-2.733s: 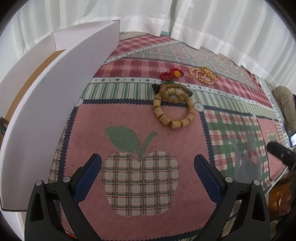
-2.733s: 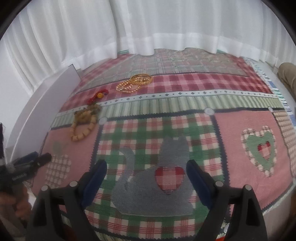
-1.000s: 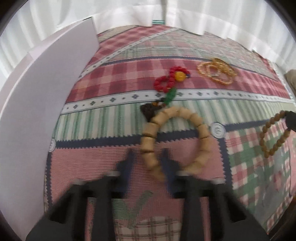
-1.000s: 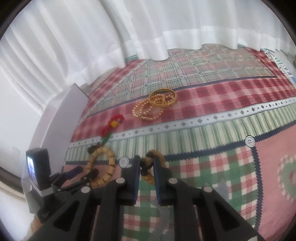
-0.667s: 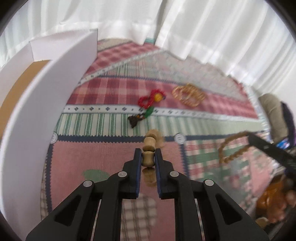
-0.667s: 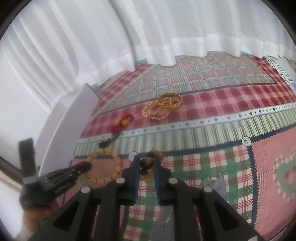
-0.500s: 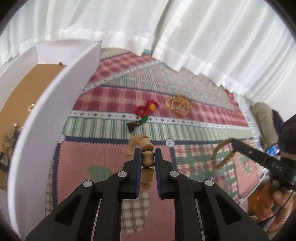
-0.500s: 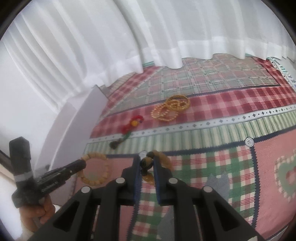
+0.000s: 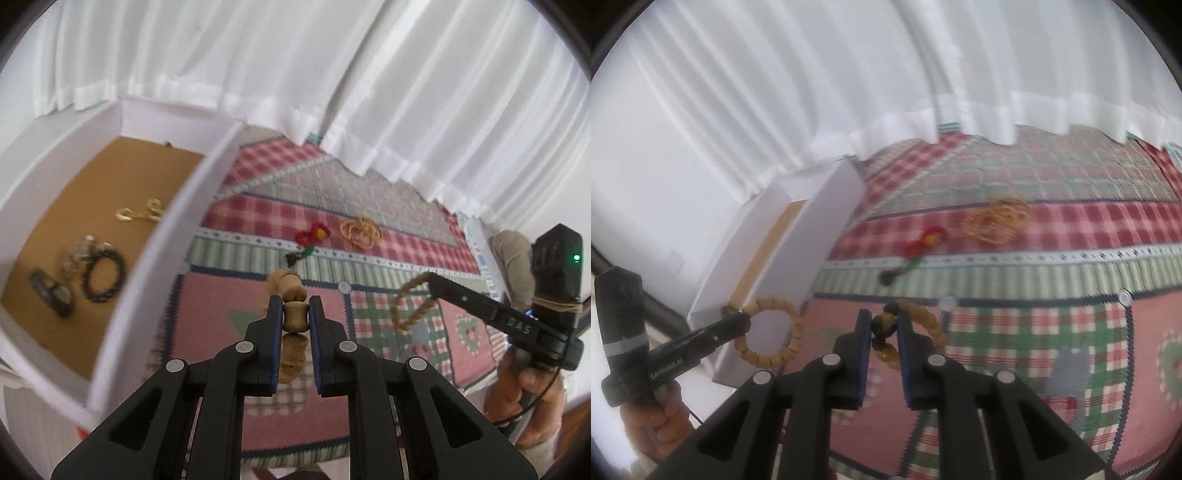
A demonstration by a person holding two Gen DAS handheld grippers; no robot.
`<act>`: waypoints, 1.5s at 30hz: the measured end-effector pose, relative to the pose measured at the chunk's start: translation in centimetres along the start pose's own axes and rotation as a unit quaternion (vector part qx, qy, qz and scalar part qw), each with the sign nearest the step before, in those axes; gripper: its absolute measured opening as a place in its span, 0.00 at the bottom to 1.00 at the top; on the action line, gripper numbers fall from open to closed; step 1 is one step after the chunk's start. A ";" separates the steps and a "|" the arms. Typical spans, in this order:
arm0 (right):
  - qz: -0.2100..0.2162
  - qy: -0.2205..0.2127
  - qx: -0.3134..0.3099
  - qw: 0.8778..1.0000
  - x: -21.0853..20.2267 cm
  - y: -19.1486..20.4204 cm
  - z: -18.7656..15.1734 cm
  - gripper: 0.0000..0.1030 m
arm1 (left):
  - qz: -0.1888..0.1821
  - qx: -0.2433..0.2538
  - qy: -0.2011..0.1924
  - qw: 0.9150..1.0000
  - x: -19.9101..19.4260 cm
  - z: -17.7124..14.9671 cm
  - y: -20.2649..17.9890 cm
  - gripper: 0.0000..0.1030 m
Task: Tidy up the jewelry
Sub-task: 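Carry both wooden bead bracelets in both grippers over the white box, then open both grippers to drop the wooden bracelets into the box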
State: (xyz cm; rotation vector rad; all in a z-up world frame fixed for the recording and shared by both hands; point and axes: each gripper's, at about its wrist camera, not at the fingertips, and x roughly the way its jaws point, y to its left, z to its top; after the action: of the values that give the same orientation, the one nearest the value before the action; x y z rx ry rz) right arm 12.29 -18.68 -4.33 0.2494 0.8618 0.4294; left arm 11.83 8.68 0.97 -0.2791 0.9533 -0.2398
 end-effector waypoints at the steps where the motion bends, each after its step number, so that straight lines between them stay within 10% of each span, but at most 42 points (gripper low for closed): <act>1: 0.006 -0.001 -0.009 1.000 0.0 0.8 0.1 0.14 | 0.003 -0.001 -0.009 1.000 -1.2 0.0 0.4 0.12; 12: 0.096 0.015 -0.126 0.987 1.8 14.6 3.1 0.14 | 0.105 -0.036 -0.098 0.989 -11.7 1.2 9.5 0.12; 21: 0.131 0.063 -0.209 0.967 7.0 24.4 2.0 0.14 | 0.195 -0.083 -0.074 0.974 -8.8 2.0 18.5 0.12; 33: 0.103 0.184 -0.238 0.948 17.8 27.3 -3.1 0.16 | 0.202 -0.129 -0.016 0.971 -4.4 -0.3 24.5 0.13; 37: 0.105 0.190 -0.216 0.952 18.3 26.8 -3.5 0.45 | 0.213 -0.132 -0.020 0.968 -4.1 -0.8 24.8 0.53; 45: 0.065 0.133 -0.220 0.964 14.7 24.2 -3.5 0.46 | 0.188 -0.134 -0.035 0.972 -4.8 -2.6 23.2 0.62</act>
State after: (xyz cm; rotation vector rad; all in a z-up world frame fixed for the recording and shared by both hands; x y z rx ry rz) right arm 11.62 9.67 -7.28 -0.1675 0.9906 0.7768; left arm 8.78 31.65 -4.62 -0.3441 0.9498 0.2478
